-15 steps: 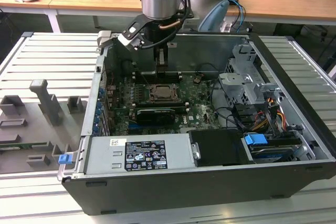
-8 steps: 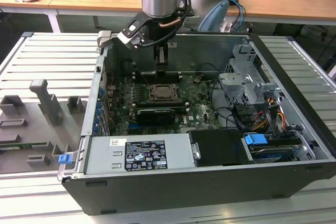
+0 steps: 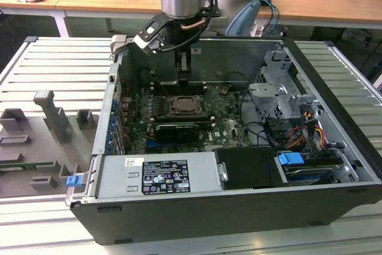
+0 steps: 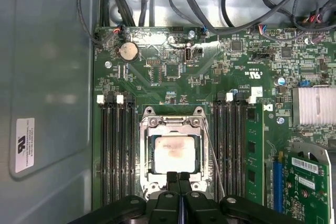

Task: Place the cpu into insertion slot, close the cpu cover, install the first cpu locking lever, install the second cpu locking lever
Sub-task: 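Install the first cpu locking lever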

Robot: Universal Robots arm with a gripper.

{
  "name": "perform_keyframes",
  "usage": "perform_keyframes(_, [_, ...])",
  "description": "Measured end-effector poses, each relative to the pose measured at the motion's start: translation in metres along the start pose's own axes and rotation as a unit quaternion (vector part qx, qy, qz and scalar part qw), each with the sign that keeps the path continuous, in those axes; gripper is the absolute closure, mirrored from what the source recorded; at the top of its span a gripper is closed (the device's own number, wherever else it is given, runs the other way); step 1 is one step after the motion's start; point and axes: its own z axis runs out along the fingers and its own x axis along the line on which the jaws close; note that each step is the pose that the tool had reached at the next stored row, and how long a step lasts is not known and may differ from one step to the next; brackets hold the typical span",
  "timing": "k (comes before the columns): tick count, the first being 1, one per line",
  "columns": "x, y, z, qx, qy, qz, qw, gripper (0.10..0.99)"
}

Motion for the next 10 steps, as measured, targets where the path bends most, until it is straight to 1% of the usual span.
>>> perform_keyframes(10, [-0.0001, 0.0005, -0.007, 0.0, 0.0, 0.0, 1.0, 0.98])
